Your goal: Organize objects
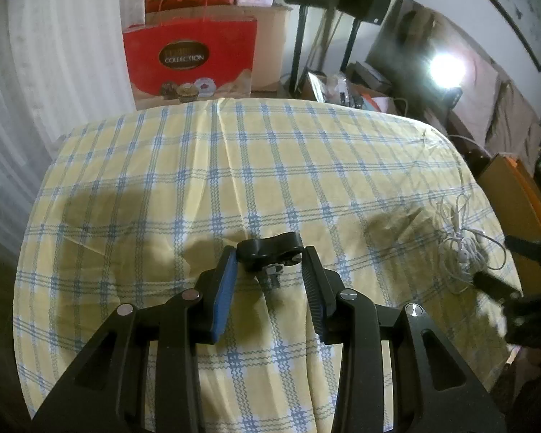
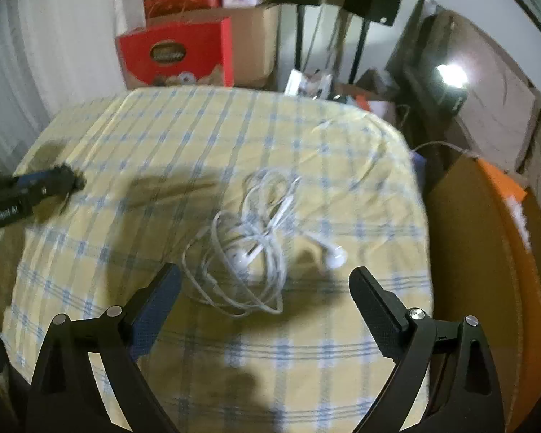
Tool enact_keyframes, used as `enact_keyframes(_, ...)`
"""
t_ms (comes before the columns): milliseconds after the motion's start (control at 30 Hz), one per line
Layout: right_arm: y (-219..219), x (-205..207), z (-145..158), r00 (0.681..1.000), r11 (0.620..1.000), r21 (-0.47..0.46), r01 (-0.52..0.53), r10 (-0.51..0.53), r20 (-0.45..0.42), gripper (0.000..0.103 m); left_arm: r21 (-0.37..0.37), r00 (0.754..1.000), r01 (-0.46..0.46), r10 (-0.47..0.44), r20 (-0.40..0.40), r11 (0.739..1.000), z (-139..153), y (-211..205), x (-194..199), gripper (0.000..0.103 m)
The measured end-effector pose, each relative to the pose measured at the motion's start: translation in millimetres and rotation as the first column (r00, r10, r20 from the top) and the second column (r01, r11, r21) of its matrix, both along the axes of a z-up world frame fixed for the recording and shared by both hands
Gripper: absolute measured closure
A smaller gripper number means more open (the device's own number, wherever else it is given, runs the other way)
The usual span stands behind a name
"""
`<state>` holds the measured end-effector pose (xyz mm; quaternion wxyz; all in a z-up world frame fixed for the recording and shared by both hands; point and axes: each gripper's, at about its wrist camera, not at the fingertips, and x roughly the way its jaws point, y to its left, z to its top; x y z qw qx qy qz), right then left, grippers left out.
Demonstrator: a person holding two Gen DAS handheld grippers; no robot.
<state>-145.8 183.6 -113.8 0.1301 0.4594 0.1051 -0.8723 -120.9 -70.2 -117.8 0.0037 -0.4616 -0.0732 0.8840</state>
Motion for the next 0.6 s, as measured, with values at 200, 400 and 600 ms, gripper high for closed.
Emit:
enact_keyframes(200,-5,-21,-13,1.0,1.0,0.0,-0.004,0.004,-0.015,0.007,-0.004,1.0,-0.005,0.005,-0.001,1.0,0,-3,-1,0.069)
enact_keyframes(400,-5,-34,-20,0.999,0.999,0.027,0.018,-0.017,-0.027,0.008,-0.004,1.0,-0.012,0.012,0.001,1.0,-2,-5,-1,0.069)
enact_keyframes(600,-7,-31,-24,0.998,0.999,0.041,0.021,-0.019,-0.053,0.008,-0.008,1.0,-0.012,0.012,0.011,1.0,-7,-3,-2,0.069)
